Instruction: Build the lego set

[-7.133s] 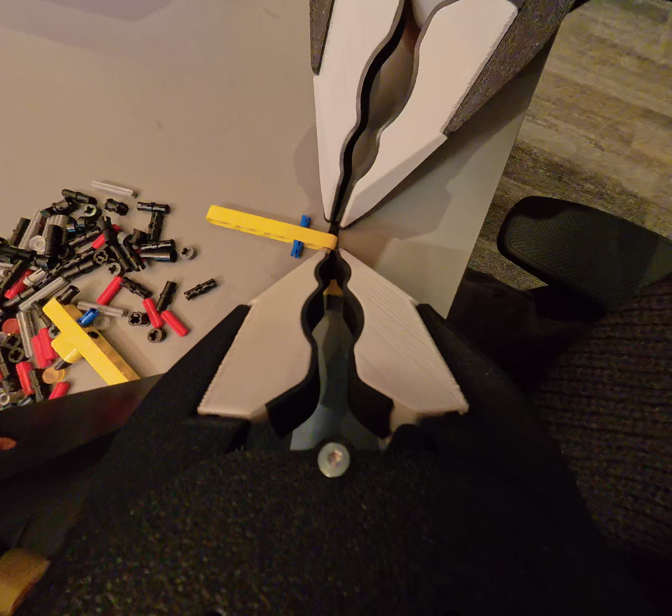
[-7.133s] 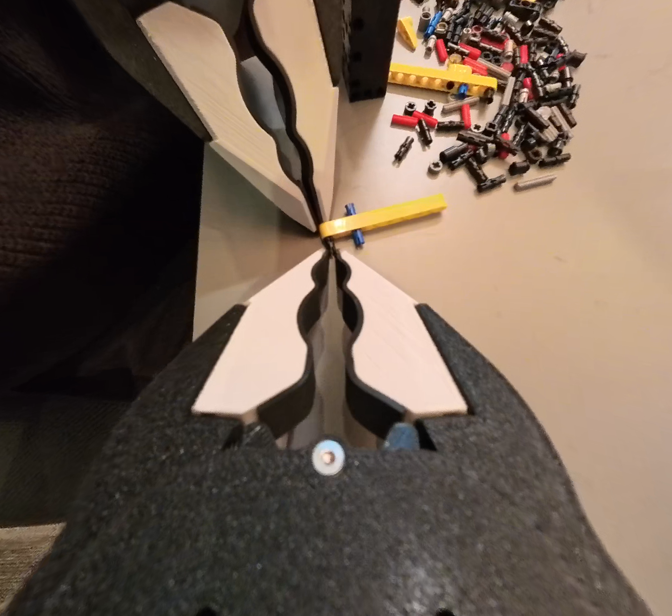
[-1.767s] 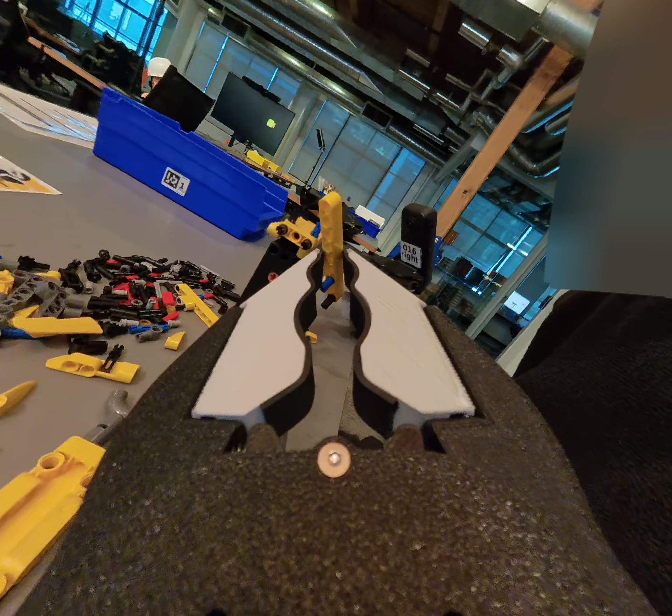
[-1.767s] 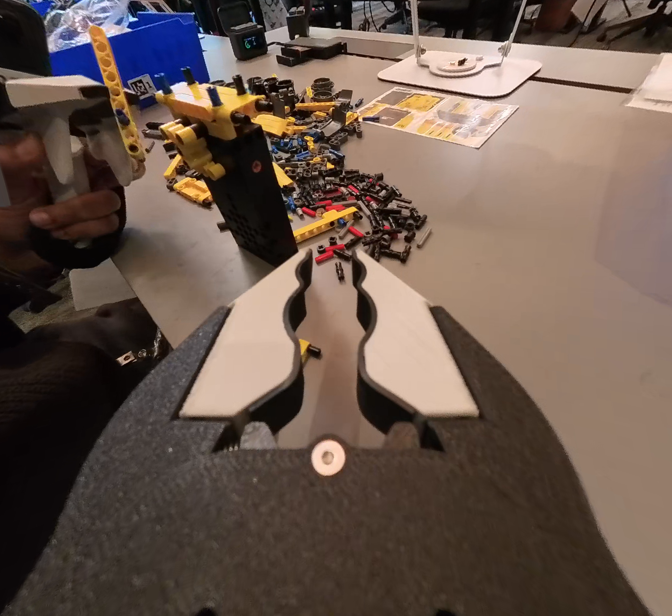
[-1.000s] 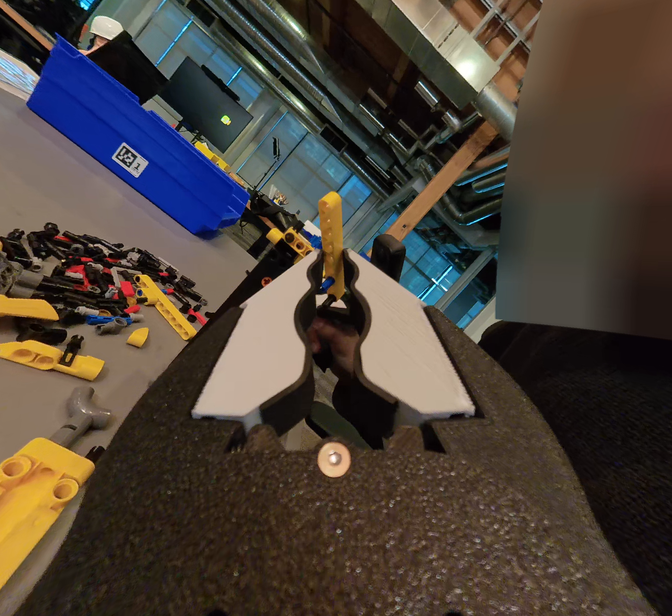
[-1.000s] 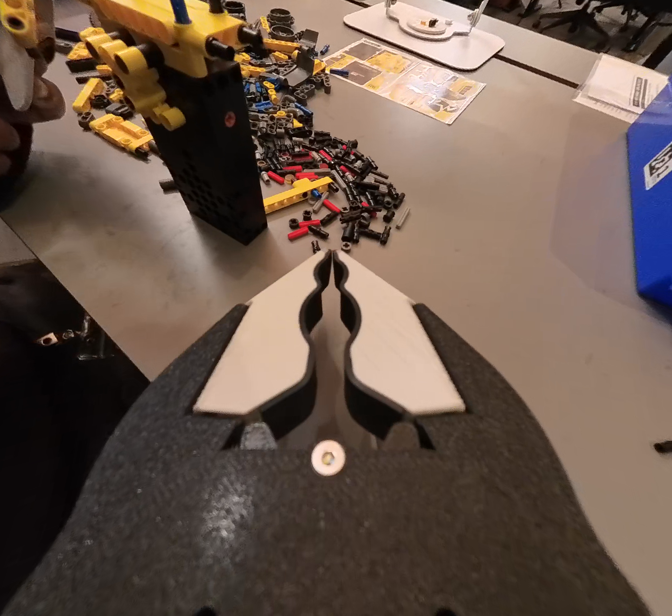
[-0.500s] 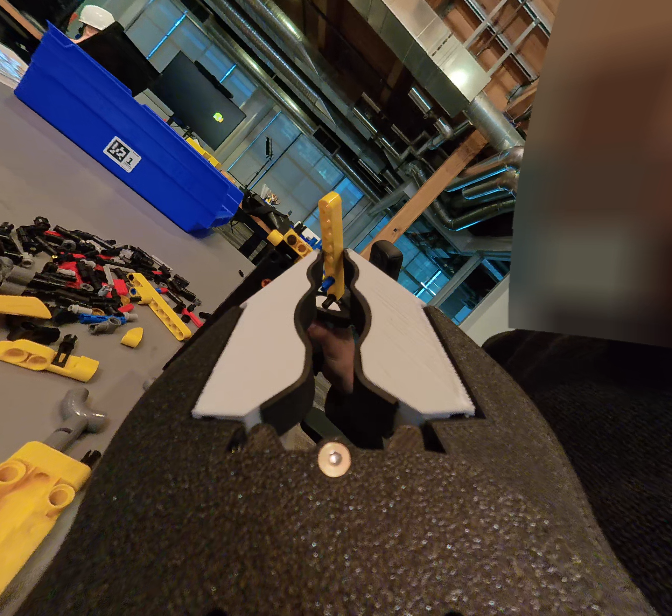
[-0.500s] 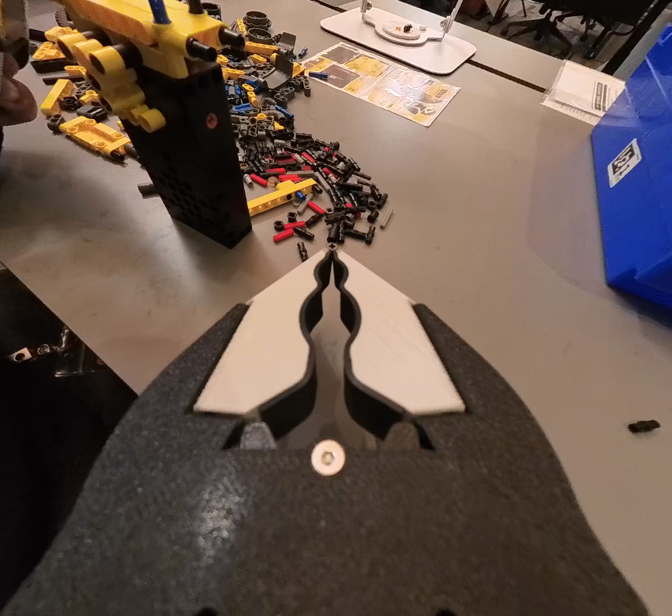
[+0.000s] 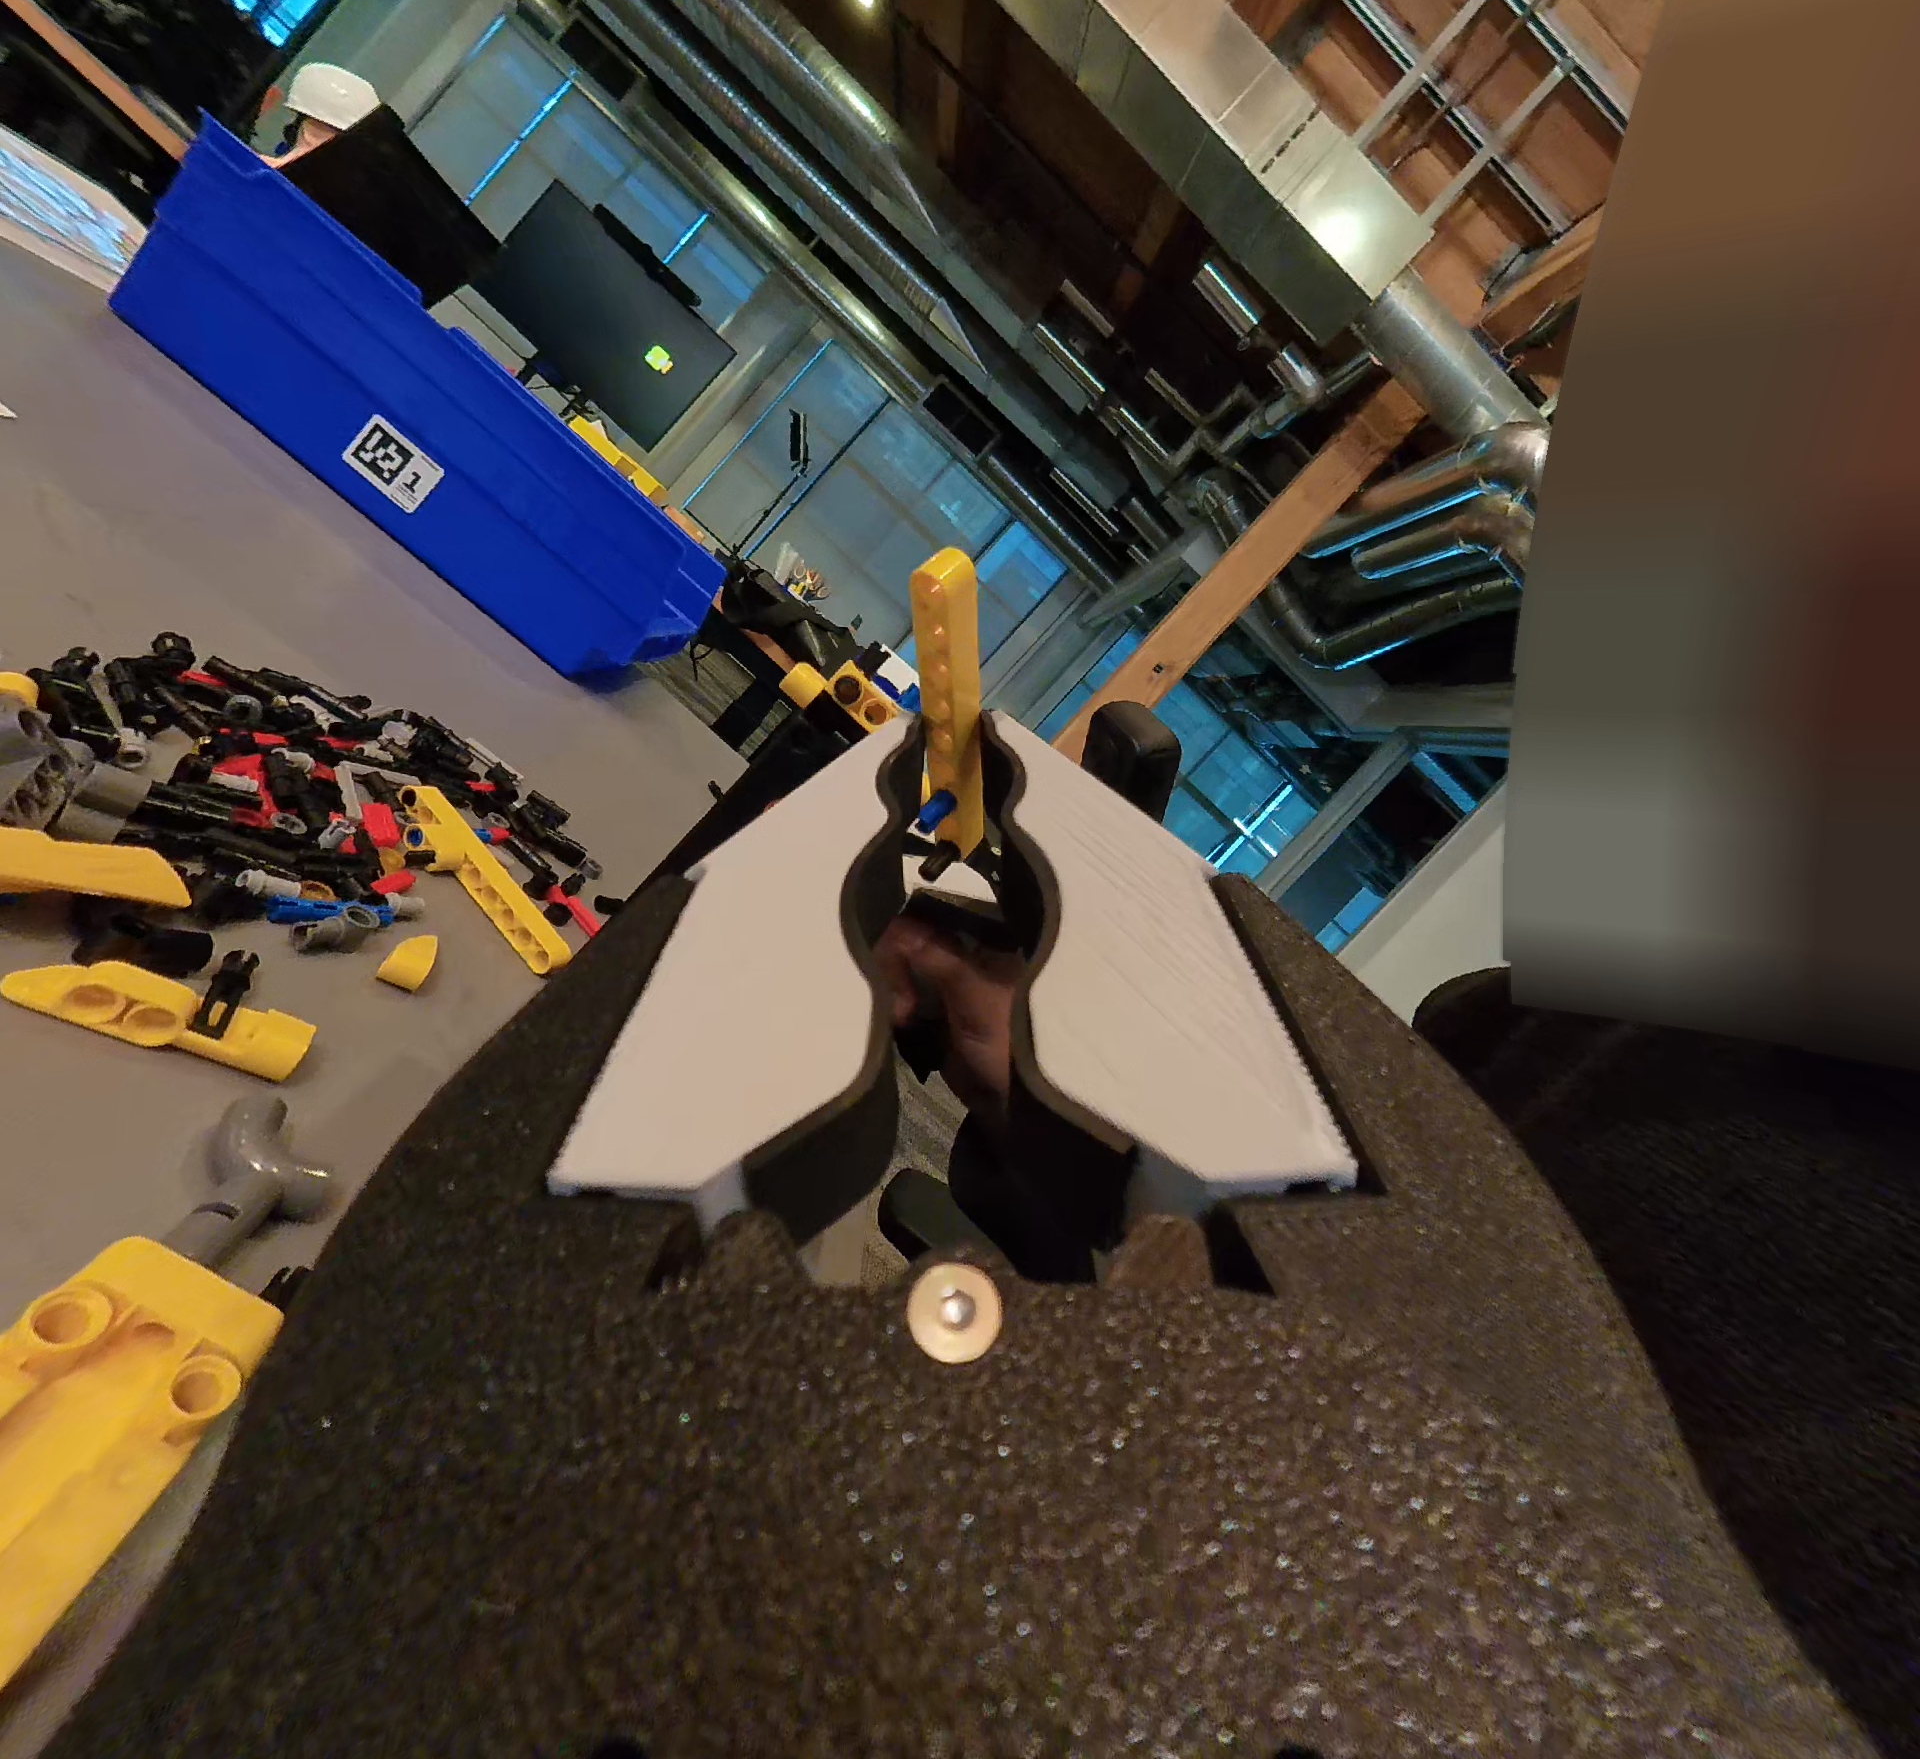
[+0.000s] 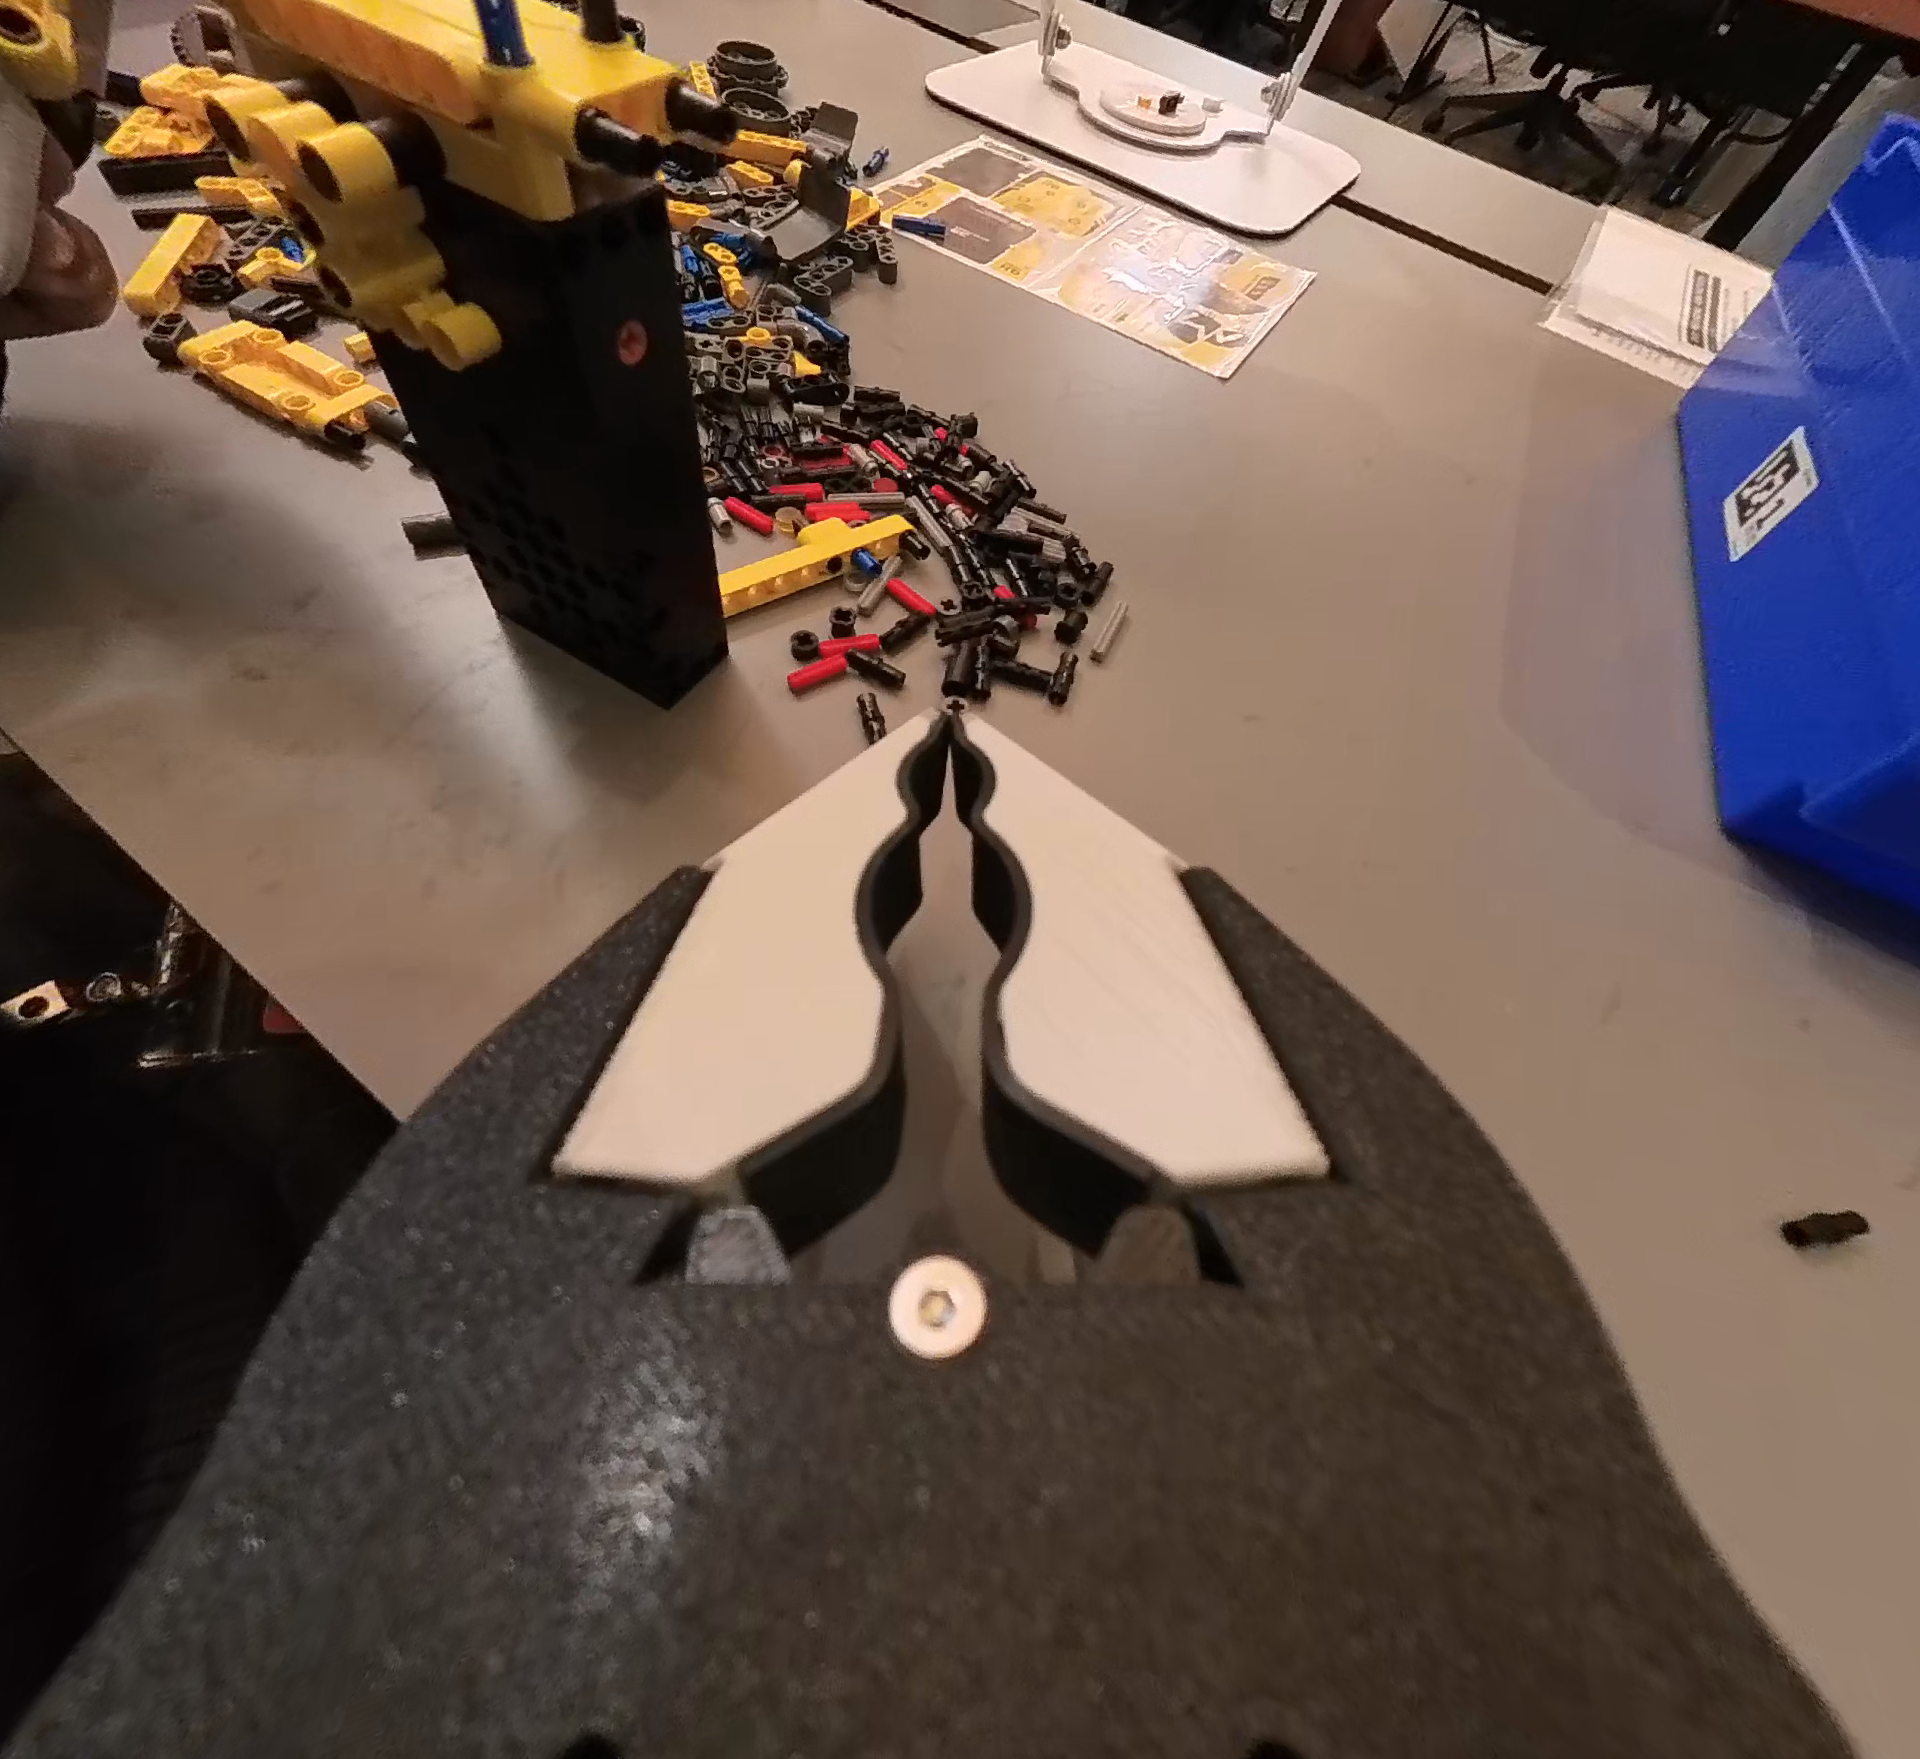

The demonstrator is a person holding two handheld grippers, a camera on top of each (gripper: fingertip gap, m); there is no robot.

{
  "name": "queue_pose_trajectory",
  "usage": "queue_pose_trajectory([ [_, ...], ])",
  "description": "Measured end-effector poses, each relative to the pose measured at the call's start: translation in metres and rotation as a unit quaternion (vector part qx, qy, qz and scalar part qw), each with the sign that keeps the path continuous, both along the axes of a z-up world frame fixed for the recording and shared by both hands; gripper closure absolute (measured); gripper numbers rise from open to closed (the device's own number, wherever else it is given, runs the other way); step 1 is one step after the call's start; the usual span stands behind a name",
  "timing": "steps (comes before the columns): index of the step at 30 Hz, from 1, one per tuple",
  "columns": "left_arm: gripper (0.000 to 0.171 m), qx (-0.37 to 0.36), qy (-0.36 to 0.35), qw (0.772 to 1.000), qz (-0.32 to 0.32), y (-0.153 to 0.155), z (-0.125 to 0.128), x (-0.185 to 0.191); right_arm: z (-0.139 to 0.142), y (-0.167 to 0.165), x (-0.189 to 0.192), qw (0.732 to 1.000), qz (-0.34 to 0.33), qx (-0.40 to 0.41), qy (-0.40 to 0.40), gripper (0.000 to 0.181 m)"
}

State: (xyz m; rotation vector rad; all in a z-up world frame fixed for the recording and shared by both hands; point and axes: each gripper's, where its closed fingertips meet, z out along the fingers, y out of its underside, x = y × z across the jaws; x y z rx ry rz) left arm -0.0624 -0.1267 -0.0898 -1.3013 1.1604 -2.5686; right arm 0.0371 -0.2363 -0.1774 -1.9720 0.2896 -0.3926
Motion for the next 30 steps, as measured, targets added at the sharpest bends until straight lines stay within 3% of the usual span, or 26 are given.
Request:
queue_pose_trajectory([
  [30,0.162,-0.012,0.002,1.000,-0.004,0.0017,0.0004,0.0007,-0.0023,0.0004,-0.0012,1.000,0.009,-0.002,0.017,0.181],
])
